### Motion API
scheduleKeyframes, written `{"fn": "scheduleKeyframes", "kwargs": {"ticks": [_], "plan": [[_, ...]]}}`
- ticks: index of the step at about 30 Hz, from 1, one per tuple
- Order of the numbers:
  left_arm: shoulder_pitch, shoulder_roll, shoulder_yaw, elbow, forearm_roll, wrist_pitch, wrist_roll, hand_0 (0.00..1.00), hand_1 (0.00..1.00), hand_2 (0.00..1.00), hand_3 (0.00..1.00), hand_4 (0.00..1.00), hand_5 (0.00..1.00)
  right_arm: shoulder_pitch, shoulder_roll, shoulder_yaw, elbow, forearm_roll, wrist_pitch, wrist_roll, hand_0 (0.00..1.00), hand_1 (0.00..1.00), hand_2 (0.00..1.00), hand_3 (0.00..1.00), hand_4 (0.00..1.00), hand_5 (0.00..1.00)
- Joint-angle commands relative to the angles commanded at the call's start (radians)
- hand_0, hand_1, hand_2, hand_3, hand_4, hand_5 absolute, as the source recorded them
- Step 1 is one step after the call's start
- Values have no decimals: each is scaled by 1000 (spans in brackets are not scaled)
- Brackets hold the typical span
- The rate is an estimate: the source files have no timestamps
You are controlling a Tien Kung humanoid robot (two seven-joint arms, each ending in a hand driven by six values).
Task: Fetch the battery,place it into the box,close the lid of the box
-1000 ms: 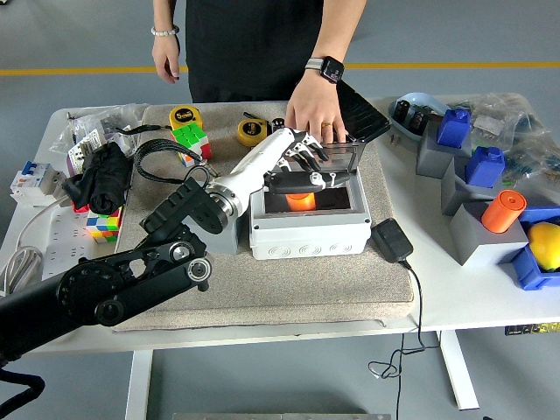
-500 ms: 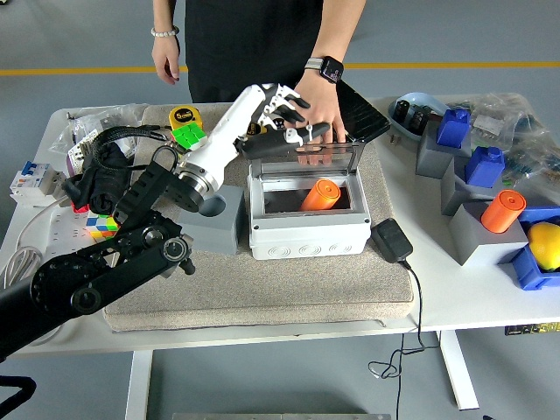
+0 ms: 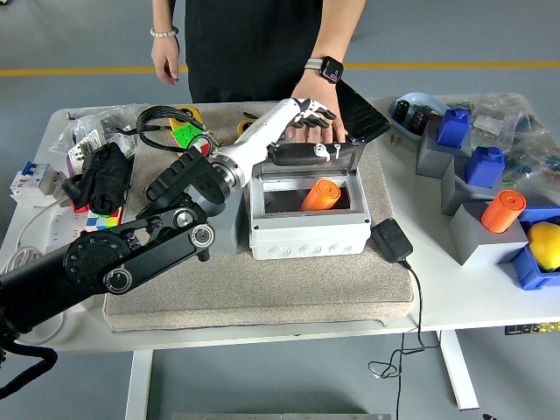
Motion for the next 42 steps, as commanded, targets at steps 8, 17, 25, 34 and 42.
{"fn": "scheduleKeyframes", "kwargs": {"ticks": [8, 17, 25, 34, 42], "plan": [[27, 24, 3, -55, 27, -14, 35, 557, 645, 678, 683, 998, 668, -7, -1, 6, -1, -2, 1, -1, 577, 642, 666, 584, 949, 482], [105, 74, -3, -178, 18, -42, 77, 298, 552, 620, 653, 998, 699, -8, 1, 14, 0, -11, 0, -2, 576, 642, 665, 584, 949, 482], [132, 83, -15, -233, -3, -60, 103, 282, 530, 614, 644, 998, 724, -9, 1, 14, 0, -9, 1, -2, 575, 641, 666, 585, 949, 482], [129, 73, -14, -226, -18, -60, 100, 280, 530, 614, 645, 998, 726, -9, 2, 13, 0, -5, 0, 0, 576, 641, 666, 585, 949, 481], [134, 65, 1, -216, -42, -70, 106, 279, 533, 615, 646, 998, 729, -10, 2, 12, 1, -9, -1, -1, 577, 641, 666, 585, 949, 481]]}}
